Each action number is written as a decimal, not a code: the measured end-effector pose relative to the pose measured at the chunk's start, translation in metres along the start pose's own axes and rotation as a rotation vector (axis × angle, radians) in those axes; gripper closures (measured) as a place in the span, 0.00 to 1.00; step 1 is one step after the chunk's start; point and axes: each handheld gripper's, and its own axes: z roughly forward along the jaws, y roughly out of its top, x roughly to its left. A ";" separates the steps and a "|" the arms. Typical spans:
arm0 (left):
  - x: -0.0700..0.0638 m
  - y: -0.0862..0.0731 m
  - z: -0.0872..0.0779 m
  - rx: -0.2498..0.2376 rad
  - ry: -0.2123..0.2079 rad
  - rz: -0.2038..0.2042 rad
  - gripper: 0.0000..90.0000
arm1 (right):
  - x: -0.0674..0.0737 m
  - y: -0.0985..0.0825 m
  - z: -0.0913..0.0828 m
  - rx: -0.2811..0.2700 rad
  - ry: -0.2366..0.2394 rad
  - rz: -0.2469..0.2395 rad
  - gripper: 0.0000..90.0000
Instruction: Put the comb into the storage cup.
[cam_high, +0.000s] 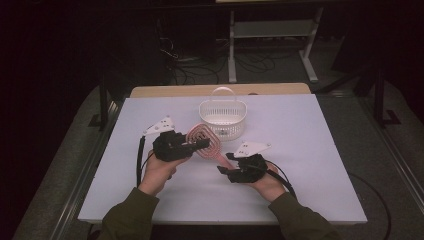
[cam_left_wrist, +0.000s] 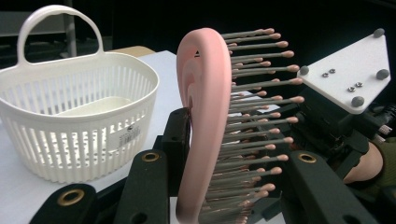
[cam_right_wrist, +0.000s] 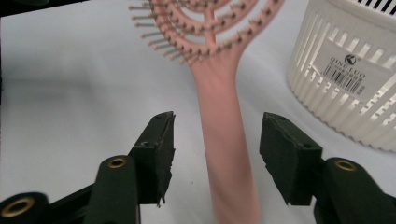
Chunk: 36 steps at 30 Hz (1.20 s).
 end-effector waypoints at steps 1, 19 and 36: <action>0.001 0.000 -0.001 0.000 0.003 0.000 0.71 | -0.001 -0.001 0.000 0.003 -0.005 0.000 0.47; 0.007 0.001 -0.009 -0.014 0.023 -0.001 0.71 | -0.015 -0.012 -0.017 0.073 -0.057 0.074 0.27; 0.009 0.004 -0.013 -0.035 0.032 -0.009 0.71 | -0.028 -0.042 -0.044 0.052 -0.143 0.152 0.09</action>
